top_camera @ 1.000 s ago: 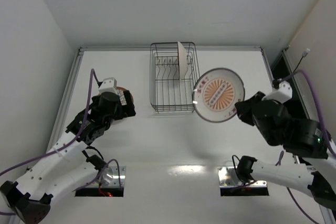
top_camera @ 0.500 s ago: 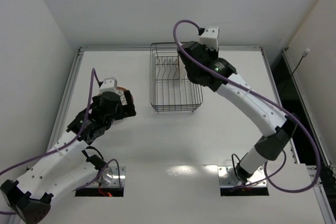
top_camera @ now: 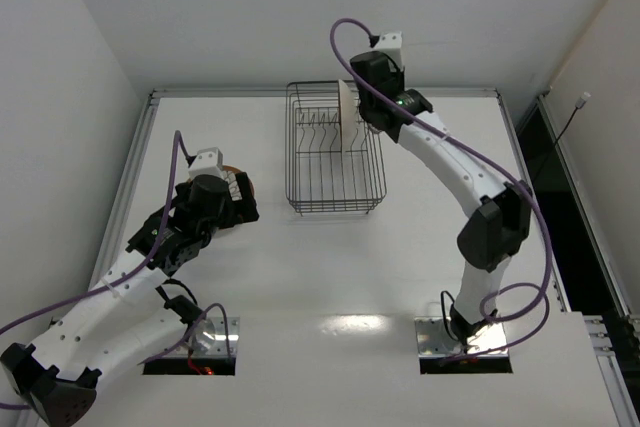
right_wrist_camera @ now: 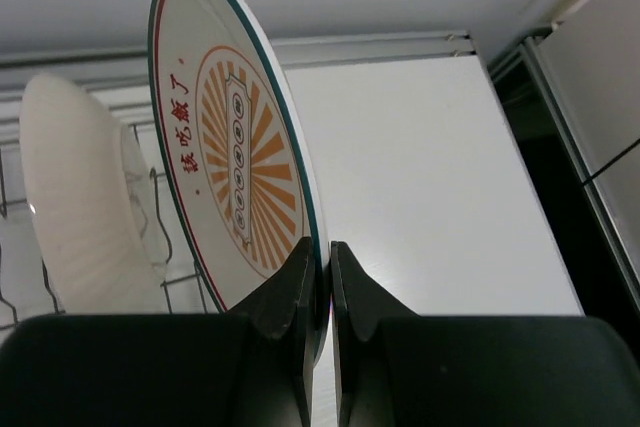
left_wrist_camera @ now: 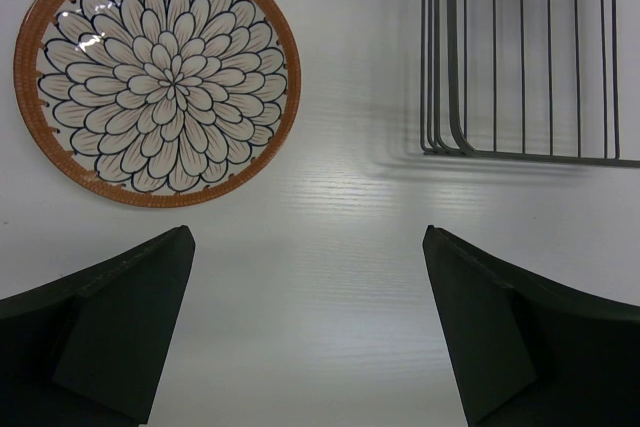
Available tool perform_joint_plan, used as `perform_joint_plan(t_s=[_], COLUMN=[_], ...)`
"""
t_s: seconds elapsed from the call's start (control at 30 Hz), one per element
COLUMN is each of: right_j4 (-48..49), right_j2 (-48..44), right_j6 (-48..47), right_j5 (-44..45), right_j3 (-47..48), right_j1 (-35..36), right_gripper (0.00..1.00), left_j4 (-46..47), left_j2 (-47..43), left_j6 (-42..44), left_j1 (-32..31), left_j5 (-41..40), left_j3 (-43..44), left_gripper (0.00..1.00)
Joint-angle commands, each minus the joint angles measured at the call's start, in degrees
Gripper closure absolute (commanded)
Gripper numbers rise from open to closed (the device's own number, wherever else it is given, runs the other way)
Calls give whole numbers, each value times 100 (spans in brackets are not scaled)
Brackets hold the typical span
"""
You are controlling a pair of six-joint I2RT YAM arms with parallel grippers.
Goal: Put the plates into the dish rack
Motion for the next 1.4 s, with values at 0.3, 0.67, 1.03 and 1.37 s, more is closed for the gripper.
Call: perform_joint_plan(t_s=[0.3, 0.67, 1.03, 1.37], right_j4=[561, 271, 96, -18], right_j2=[629, 1474, 1921, 2159], right_j6=[-272, -299, -229, 253], right_j5=[-415, 138, 384, 332], right_j3=[208, 858, 1271, 832], right_j1=[-60, -112, -112, -7], right_gripper=[100, 100, 100, 98], left_j4=[18, 18, 18, 18], left_j2=[-78, -25, -25, -25], left_j6=[-67, -67, -67, -67], left_j1=[-21, -21, -21, -21], left_j5=[-34, -34, -34, -34], left_j3=[222, 222, 222, 222], left_gripper=[0, 0, 0, 0])
